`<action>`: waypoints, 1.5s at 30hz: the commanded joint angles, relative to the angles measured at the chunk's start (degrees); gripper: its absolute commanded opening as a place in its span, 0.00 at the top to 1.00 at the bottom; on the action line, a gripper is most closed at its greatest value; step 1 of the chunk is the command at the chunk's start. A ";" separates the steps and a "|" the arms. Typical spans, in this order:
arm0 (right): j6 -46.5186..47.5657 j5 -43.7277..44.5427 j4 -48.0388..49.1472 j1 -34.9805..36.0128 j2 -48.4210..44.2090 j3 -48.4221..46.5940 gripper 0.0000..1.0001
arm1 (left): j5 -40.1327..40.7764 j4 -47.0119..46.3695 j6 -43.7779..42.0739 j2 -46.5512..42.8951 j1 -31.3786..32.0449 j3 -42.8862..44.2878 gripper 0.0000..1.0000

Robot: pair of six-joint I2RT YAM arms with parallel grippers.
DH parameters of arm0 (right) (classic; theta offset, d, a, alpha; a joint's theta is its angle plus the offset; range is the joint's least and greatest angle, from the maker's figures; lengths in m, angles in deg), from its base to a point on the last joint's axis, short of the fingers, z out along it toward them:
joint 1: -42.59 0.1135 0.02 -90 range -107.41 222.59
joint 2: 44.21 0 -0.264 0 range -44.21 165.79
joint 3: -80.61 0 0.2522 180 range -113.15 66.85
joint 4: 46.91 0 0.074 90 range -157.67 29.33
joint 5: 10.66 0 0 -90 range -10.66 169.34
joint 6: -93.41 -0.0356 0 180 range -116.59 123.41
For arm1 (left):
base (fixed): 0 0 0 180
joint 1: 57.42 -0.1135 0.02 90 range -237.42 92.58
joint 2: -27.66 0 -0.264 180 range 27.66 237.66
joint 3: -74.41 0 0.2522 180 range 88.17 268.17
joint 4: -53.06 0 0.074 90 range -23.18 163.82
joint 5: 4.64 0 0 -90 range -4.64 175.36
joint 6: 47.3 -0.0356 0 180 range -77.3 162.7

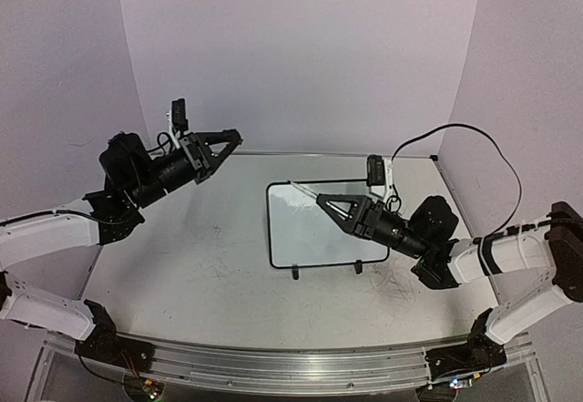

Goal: Write a sentence on the whiteboard
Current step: Place the pen cap at the center of the board.

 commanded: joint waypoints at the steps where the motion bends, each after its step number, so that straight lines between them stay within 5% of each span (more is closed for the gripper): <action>1: 1.18 0.69 2.25 -0.45 -4.11 4.98 1.00 | 2.34 0.33 1.84 -3.15 -4.07 -2.59 1.00; 4: 4.00 2.82 -5.38 -1.00 -7.78 5.75 1.00 | 4.72 9.79 0.76 -2.64 -4.56 -2.45 1.00; 10: 16.62 15.24 -35.84 -1.03 -17.55 -0.14 1.00 | 7.25 30.40 -4.16 4.65 -4.71 0.87 1.00; 14: 23.29 19.63 -44.41 -1.02 -20.91 -3.59 1.00 | 6.34 34.75 -5.78 9.82 -4.71 0.13 1.00; 29: 27.07 19.20 -48.38 -1.05 -23.65 -5.77 0.99 | -4.61 33.83 -7.74 26.61 -5.74 -1.06 1.00; 45: 29.06 25.38 -48.47 -1.04 -26.13 -5.34 1.00 | -0.46 32.20 -7.89 32.44 -5.79 -3.33 0.95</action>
